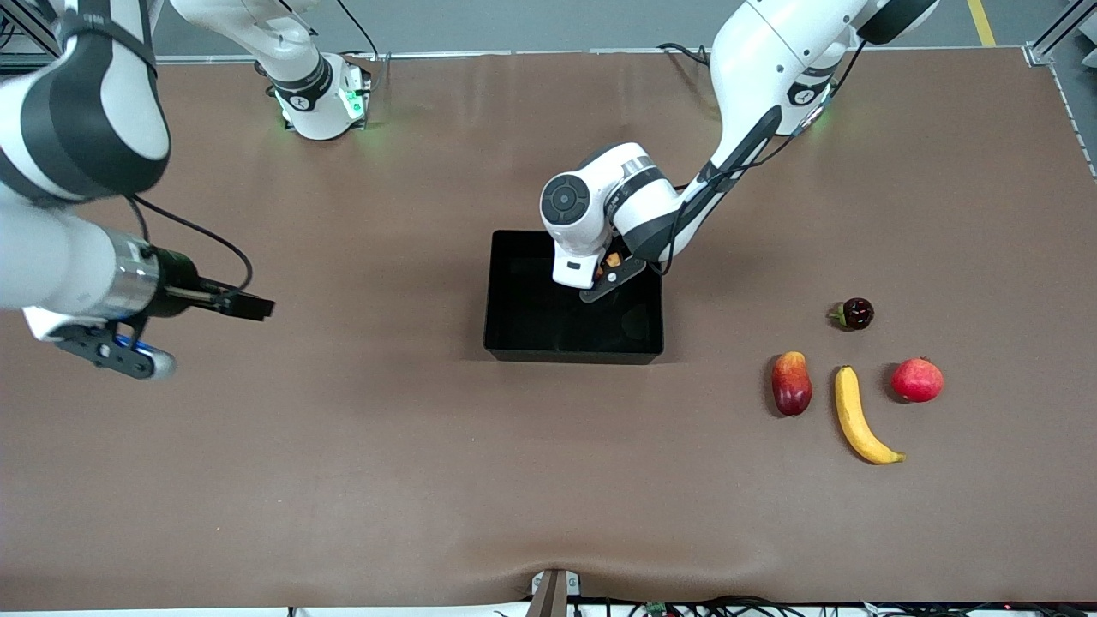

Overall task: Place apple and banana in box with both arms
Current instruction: 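Carry the apple over the box with the left gripper while the right gripper withdraws, then lower the apple into the box and open the left gripper, then move the left gripper back to the yellow banana, then close the left gripper on the banana and lift it, then carry the banana over the box with the left gripper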

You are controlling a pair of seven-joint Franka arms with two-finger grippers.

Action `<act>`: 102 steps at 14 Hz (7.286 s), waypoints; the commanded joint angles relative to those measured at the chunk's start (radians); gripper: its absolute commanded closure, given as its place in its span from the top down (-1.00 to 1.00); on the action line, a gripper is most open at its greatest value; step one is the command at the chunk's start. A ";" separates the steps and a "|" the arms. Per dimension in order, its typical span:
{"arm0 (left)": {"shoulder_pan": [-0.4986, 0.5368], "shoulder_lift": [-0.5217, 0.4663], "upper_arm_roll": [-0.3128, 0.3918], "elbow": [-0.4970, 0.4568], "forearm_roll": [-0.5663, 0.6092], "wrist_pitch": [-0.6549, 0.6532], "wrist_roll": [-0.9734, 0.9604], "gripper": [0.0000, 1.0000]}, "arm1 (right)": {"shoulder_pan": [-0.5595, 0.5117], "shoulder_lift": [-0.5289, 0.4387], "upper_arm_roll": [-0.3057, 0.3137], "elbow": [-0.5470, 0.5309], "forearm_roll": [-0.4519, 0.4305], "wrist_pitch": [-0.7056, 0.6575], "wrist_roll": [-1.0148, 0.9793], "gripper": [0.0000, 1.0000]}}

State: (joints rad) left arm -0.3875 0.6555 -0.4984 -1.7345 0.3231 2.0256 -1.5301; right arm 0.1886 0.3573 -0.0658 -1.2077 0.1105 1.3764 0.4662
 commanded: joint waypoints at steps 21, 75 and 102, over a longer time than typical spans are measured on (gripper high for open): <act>0.105 -0.019 -0.029 -0.062 0.004 0.096 0.317 -1.00 | -0.189 -0.448 0.012 -0.311 -0.161 0.029 -0.457 1.00; 0.794 0.141 0.030 0.150 0.229 0.374 1.226 0.87 | -0.215 -0.439 0.011 -0.293 -0.126 -0.008 -0.452 1.00; 0.520 -0.048 -0.405 0.170 0.172 -0.050 0.587 -1.00 | -0.195 -0.440 0.011 -0.293 -0.115 -0.017 -0.448 1.00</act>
State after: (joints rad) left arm 0.2246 0.6118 -0.9070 -1.5758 0.4889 2.0007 -0.8287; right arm -0.0086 -0.0741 -0.0510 -1.5038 -0.0206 1.3715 0.0198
